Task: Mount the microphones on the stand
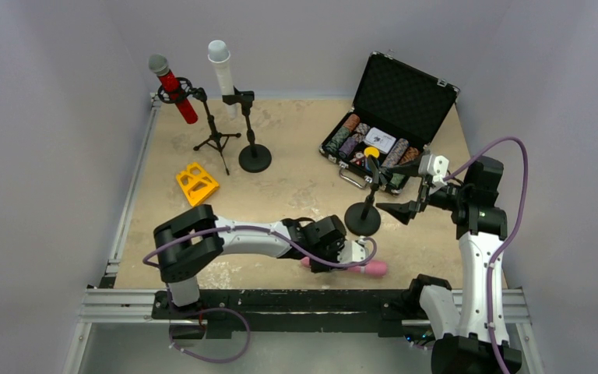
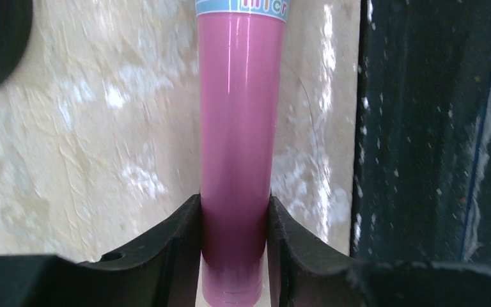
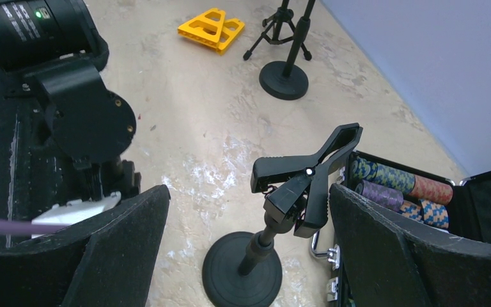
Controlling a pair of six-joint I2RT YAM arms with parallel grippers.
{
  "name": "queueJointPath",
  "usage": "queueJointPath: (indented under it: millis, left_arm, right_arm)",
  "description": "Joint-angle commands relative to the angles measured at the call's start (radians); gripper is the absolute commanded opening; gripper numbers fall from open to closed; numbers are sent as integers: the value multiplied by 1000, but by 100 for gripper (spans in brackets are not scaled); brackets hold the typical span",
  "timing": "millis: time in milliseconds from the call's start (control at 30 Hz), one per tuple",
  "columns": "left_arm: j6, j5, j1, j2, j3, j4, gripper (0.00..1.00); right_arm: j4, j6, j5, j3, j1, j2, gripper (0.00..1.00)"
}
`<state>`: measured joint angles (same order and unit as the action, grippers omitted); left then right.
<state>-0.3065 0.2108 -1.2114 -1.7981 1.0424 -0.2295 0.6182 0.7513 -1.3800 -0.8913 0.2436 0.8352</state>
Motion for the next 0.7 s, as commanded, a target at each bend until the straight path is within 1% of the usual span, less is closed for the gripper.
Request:
queueJointPath:
  millis: [0, 167, 300, 433, 533, 667]
  left_arm:
    - [156, -13, 6, 184, -121, 74, 0]
    - [354, 9, 39, 433, -301, 206, 0]
    - [449, -8, 75, 631, -415, 305, 0]
    - [478, -63, 102, 780, -480, 356, 0]
    - [474, -106, 112, 867, -496, 355, 0]
    - [455, -159, 118, 970, -512, 326, 0]
  right_arm:
    - [20, 29, -12, -15, 8, -16, 99]
    - [56, 53, 16, -38, 13, -16, 99]
    - [87, 41, 71, -87, 17, -20, 99]
    - [36, -128, 187, -161, 16, -11, 99]
    - [97, -186, 254, -246, 16, 26, 99]
    - [212, -292, 252, -397, -5, 109, 94]
